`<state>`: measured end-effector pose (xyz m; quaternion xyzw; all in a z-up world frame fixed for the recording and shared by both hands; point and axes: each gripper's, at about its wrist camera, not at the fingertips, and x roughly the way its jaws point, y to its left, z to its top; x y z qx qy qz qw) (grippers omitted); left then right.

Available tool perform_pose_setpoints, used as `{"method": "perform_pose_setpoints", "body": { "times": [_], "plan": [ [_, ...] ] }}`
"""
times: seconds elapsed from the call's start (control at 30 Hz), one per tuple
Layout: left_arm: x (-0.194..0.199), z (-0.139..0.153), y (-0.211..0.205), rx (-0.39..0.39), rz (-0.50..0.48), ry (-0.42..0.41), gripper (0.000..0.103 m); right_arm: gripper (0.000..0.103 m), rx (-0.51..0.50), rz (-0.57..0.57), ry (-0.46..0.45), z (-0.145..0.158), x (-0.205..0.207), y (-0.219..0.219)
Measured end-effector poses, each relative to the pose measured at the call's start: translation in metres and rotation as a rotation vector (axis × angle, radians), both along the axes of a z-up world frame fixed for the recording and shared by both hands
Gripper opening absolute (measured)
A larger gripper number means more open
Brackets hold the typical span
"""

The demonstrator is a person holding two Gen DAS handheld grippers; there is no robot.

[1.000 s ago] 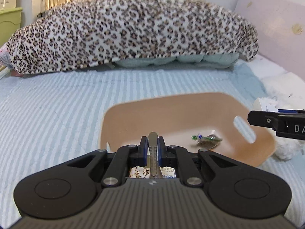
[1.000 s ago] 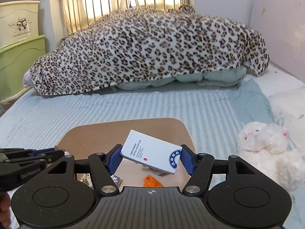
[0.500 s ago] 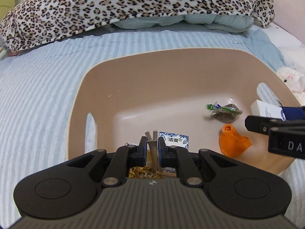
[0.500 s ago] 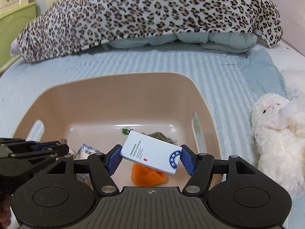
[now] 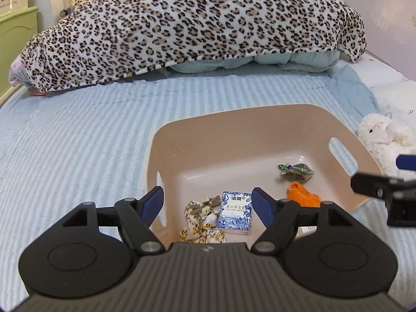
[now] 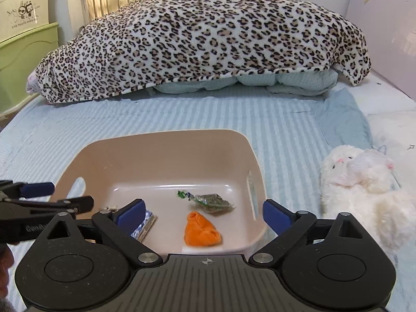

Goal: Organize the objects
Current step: 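Open both grippers to drop the white box and tan strip into the basket, then grasp the star-printed box with the left gripper while the right moves toward the black box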

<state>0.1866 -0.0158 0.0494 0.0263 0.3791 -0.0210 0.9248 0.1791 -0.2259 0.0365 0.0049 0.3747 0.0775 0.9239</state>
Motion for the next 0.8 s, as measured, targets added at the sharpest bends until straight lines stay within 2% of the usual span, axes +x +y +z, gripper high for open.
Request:
{"method": "perform_pose_setpoints", "body": {
  "times": [0.3, 0.5, 0.8],
  "plan": [
    [-0.038, -0.006, 0.004, 0.001, 0.004, 0.035, 0.078, 0.103, -0.027, 0.017, 0.087, -0.020, -0.036, -0.006],
    [-0.049, -0.028, 0.005, -0.012, 0.005, 0.099, 0.078, 0.103, -0.044, 0.017, 0.140, -0.039, -0.049, -0.008],
    [-0.046, -0.062, -0.001, -0.016, -0.010, 0.192, 0.078, 0.103, -0.066, -0.002, 0.180, -0.065, -0.049, -0.014]
  ]
}}
